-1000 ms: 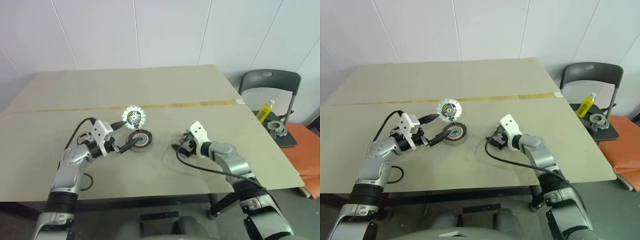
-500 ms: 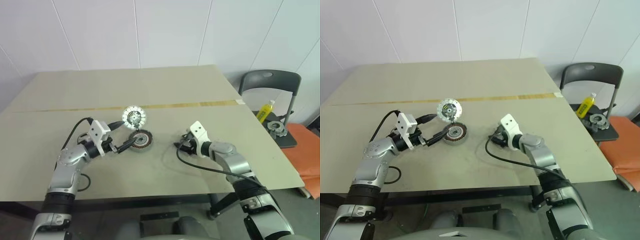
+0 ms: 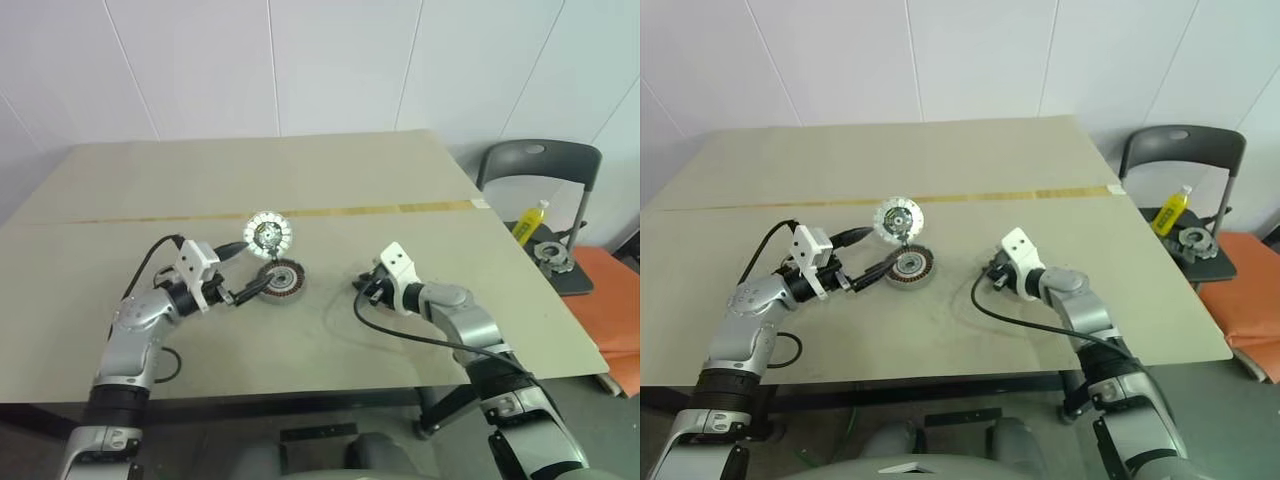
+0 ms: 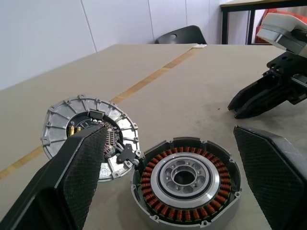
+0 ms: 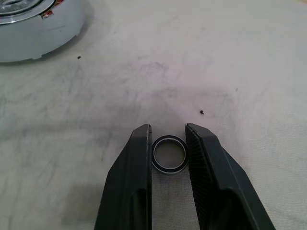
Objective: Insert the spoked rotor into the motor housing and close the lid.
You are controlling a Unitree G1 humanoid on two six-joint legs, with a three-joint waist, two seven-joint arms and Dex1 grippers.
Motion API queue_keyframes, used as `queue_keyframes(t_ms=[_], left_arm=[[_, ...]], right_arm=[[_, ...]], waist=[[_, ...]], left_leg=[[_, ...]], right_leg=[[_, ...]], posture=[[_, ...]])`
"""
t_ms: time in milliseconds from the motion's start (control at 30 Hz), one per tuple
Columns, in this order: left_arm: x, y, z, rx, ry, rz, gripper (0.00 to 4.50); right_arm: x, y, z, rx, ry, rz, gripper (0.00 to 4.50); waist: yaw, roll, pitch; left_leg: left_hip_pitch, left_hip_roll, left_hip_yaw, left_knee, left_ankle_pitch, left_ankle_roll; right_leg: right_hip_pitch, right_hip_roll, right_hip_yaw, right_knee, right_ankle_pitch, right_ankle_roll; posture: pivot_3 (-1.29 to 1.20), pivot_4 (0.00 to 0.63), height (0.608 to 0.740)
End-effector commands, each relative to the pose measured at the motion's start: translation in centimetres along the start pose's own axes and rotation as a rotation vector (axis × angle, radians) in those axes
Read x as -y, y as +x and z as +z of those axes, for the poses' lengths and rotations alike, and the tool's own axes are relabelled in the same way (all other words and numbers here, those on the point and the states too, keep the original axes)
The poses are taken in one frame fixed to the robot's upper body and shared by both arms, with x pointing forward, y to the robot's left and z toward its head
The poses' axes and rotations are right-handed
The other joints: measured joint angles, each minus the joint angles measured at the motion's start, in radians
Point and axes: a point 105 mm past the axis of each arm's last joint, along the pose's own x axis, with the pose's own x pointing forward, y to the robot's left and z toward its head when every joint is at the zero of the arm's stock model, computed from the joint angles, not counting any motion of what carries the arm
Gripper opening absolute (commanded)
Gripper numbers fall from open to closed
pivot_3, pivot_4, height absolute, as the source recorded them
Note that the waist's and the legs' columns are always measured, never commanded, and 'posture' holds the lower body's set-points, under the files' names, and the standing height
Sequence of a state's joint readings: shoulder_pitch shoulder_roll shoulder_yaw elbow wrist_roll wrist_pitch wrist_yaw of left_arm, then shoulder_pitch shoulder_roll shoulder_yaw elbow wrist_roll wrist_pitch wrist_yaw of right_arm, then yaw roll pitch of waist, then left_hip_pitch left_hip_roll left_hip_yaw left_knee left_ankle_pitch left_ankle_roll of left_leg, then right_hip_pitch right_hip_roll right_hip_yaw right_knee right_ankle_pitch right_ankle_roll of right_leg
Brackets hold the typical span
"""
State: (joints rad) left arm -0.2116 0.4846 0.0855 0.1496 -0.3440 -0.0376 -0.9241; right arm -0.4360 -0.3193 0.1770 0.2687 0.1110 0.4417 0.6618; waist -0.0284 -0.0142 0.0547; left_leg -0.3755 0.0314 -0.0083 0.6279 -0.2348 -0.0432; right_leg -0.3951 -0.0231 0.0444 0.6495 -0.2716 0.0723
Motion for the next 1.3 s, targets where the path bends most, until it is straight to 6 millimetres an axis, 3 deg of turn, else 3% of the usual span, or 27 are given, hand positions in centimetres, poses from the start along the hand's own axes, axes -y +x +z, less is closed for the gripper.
queue_keyframes(t_ms=[33, 300, 633, 933, 1300], left_arm=[[-0.5, -0.7, 1.4, 0.029, 0.031, 0.016, 4.50], [0.2, -2.0, 0.9, -0.004, -0.003, 0.020, 4.50], [0.1, -4.2, 0.0, -0.069, -0.008, 0.061, 4.50], [0.3, -4.1, -0.3, -0.069, -0.012, 0.067, 4.50], [0.3, -3.7, -0.3, -0.063, -0.015, 0.068, 4.50]], right_arm=[[-0.8, 0.4, 5.9, 0.180, -0.023, 0.028, 0.69], [-3.9, 2.8, 9.3, 0.161, -0.033, 0.117, 0.69], [-6.9, 5.9, 9.9, 0.093, -0.040, 0.192, 0.69], [-9.2, 6.7, 9.6, 0.062, -0.067, 0.271, 0.69], [-10.6, 7.6, 8.8, 0.063, -0.126, 0.280, 0.69]], waist=[[-0.013, 0.000, 0.000], [-0.018, 0.000, 0.000], [-0.019, 0.000, 0.000], [-0.021, 0.000, 0.000], [-0.039, 0.000, 0.000]], left_leg=[[0.000, 0.000, 0.000, 0.000, 0.000, 0.000], [0.000, 0.001, 0.000, -0.002, 0.000, 0.000], [-0.001, 0.001, 0.000, -0.002, 0.000, 0.000], [-0.002, 0.001, 0.000, -0.002, 0.000, 0.000], [-0.002, 0.000, 0.000, -0.002, 0.000, 0.000]], right_leg=[[0.000, 0.000, 0.000, 0.000, 0.000, 0.000], [-0.001, 0.000, 0.000, 0.001, 0.000, 0.000], [-0.003, -0.001, 0.000, 0.001, 0.002, -0.004], [-0.004, -0.001, 0.000, 0.001, 0.002, -0.004], [-0.004, -0.001, 0.000, 0.001, 0.002, -0.004]], posture=[[0.00, 0.000, 0.740], [0.00, 0.000, 0.740], [0.00, 0.000, 0.740], [0.00, 0.000, 0.740], [0.00, 0.000, 0.740]])
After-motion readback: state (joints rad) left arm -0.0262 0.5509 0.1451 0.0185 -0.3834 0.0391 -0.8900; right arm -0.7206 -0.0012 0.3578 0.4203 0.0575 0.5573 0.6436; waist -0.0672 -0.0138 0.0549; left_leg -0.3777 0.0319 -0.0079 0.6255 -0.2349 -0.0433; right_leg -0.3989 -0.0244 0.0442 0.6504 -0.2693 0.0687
